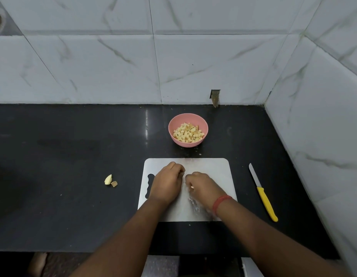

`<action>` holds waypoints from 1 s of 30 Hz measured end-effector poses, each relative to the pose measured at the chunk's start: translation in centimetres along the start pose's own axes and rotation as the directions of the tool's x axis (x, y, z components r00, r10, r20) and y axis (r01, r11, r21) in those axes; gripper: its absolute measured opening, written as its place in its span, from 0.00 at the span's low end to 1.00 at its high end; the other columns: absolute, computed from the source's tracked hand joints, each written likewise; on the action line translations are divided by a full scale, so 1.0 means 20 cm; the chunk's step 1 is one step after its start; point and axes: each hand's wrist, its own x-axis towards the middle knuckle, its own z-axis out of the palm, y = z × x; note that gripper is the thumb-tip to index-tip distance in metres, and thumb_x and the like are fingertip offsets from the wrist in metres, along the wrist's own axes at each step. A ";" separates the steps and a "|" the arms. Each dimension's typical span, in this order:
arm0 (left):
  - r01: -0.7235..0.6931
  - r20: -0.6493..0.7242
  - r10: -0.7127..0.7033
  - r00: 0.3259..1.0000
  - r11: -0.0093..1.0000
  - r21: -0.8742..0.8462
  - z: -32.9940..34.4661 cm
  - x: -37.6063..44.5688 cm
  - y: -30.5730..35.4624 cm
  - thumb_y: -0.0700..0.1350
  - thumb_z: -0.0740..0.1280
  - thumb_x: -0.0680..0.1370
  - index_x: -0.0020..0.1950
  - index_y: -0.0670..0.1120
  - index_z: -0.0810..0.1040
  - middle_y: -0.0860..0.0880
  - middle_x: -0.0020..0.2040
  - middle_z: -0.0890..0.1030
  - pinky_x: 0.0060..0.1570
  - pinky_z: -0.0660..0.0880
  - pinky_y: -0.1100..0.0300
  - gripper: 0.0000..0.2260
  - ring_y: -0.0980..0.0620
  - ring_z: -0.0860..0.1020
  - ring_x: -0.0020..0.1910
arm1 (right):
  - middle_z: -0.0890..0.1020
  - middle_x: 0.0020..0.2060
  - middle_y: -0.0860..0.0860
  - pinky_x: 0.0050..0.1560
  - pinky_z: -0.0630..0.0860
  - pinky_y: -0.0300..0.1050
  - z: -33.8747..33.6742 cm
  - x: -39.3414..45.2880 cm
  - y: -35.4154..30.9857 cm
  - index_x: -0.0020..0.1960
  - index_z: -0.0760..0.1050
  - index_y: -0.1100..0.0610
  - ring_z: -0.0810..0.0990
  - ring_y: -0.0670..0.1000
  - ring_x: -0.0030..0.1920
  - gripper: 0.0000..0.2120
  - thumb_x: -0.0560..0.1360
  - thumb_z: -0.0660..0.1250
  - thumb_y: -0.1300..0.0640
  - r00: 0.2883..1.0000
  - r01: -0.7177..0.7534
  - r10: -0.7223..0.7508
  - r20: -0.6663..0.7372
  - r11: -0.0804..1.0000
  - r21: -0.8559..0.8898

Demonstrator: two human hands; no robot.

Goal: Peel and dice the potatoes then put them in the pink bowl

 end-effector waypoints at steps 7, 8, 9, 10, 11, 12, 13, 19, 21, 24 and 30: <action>-0.010 -0.217 0.008 0.976 1.000 -0.011 -0.20 0.29 0.14 0.44 0.63 0.82 0.51 0.46 0.81 0.49 0.46 0.81 0.42 0.73 0.52 0.07 0.47 0.77 0.45 | 0.80 0.45 0.47 0.40 0.73 0.38 -0.49 0.30 0.02 0.46 0.78 0.53 0.79 0.47 0.44 0.05 0.76 0.65 0.61 0.895 -0.157 0.334 -0.294 0.856 0.493; 0.005 -0.226 -0.006 0.974 1.000 -0.006 -0.22 0.35 0.16 0.43 0.63 0.82 0.50 0.45 0.81 0.48 0.45 0.81 0.42 0.74 0.52 0.08 0.46 0.77 0.44 | 0.79 0.46 0.48 0.42 0.72 0.38 -0.54 0.37 0.01 0.46 0.79 0.53 0.78 0.47 0.45 0.05 0.76 0.65 0.61 0.883 -0.129 0.299 -0.363 0.896 0.425; 0.023 -0.220 -0.018 0.975 1.000 0.019 -0.25 0.41 0.18 0.42 0.63 0.81 0.49 0.45 0.82 0.47 0.45 0.81 0.41 0.74 0.52 0.08 0.46 0.76 0.43 | 0.79 0.47 0.48 0.44 0.70 0.37 -0.58 0.44 0.00 0.46 0.79 0.54 0.77 0.47 0.45 0.06 0.75 0.65 0.63 0.874 -0.095 0.246 -0.419 0.932 0.349; 0.032 -0.192 -0.017 0.981 0.996 0.078 -0.26 0.46 0.19 0.41 0.62 0.80 0.49 0.44 0.82 0.46 0.45 0.82 0.41 0.74 0.52 0.08 0.46 0.76 0.43 | 0.78 0.48 0.49 0.46 0.70 0.37 -0.61 0.49 0.00 0.47 0.79 0.54 0.77 0.48 0.47 0.08 0.75 0.64 0.64 0.881 -0.071 0.189 -0.434 0.959 0.274; 0.028 -0.138 -0.005 0.990 0.986 0.162 -0.27 0.51 0.20 0.39 0.62 0.79 0.51 0.44 0.82 0.46 0.47 0.82 0.43 0.75 0.51 0.09 0.45 0.76 0.45 | 0.79 0.49 0.50 0.48 0.71 0.39 -0.61 0.54 0.00 0.48 0.80 0.55 0.77 0.50 0.48 0.09 0.74 0.64 0.65 0.908 -0.059 0.129 -0.398 0.981 0.184; 0.015 -0.060 0.000 0.998 0.969 0.246 -0.27 0.54 0.20 0.38 0.62 0.78 0.54 0.45 0.82 0.46 0.50 0.82 0.47 0.76 0.49 0.10 0.43 0.76 0.49 | 0.79 0.51 0.52 0.51 0.73 0.41 -0.60 0.57 0.00 0.50 0.80 0.56 0.78 0.52 0.50 0.10 0.74 0.63 0.66 0.946 -0.057 0.080 -0.315 0.995 0.082; -0.003 0.019 -0.002 1.000 0.952 0.307 -0.27 0.57 0.20 0.38 0.63 0.77 0.57 0.46 0.82 0.46 0.53 0.82 0.52 0.76 0.48 0.13 0.43 0.76 0.53 | 0.80 0.51 0.54 0.53 0.75 0.45 -0.59 0.60 0.01 0.52 0.80 0.57 0.78 0.54 0.52 0.11 0.74 0.63 0.65 0.974 -0.059 0.054 -0.220 0.998 -0.014; -0.085 0.128 0.043 0.991 0.937 0.339 -0.23 0.59 0.15 0.40 0.62 0.75 0.63 0.48 0.79 0.46 0.56 0.82 0.74 0.60 0.45 0.18 0.44 0.75 0.61 | 0.80 0.53 0.54 0.55 0.77 0.50 -0.55 0.59 0.06 0.56 0.79 0.56 0.79 0.56 0.54 0.13 0.75 0.62 0.63 0.978 -0.087 0.067 -0.196 0.992 -0.093; -0.066 0.124 0.029 0.992 0.949 0.309 -0.23 0.57 0.13 0.38 0.61 0.74 0.62 0.48 0.78 0.44 0.58 0.82 0.75 0.58 0.45 0.18 0.44 0.73 0.65 | 0.81 0.52 0.53 0.53 0.77 0.49 -0.54 0.57 0.08 0.56 0.79 0.55 0.79 0.56 0.54 0.12 0.76 0.61 0.62 0.972 -0.091 0.064 -0.226 0.990 -0.109; -0.068 0.117 0.035 0.993 0.954 0.292 -0.25 0.53 0.12 0.37 0.60 0.76 0.68 0.47 0.75 0.44 0.64 0.79 0.76 0.56 0.45 0.21 0.43 0.69 0.71 | 0.81 0.51 0.54 0.51 0.77 0.48 -0.54 0.56 0.10 0.54 0.79 0.55 0.79 0.56 0.52 0.10 0.78 0.60 0.61 0.955 -0.092 0.059 -0.290 0.990 -0.103; -0.050 0.114 0.021 0.993 0.966 0.252 -0.28 0.48 0.11 0.36 0.58 0.79 0.73 0.45 0.69 0.46 0.70 0.75 0.78 0.49 0.44 0.22 0.45 0.60 0.78 | 0.80 0.54 0.54 0.54 0.76 0.49 -0.58 0.58 0.07 0.59 0.78 0.55 0.78 0.58 0.55 0.14 0.76 0.61 0.62 0.990 -0.064 0.036 -0.137 0.977 -0.204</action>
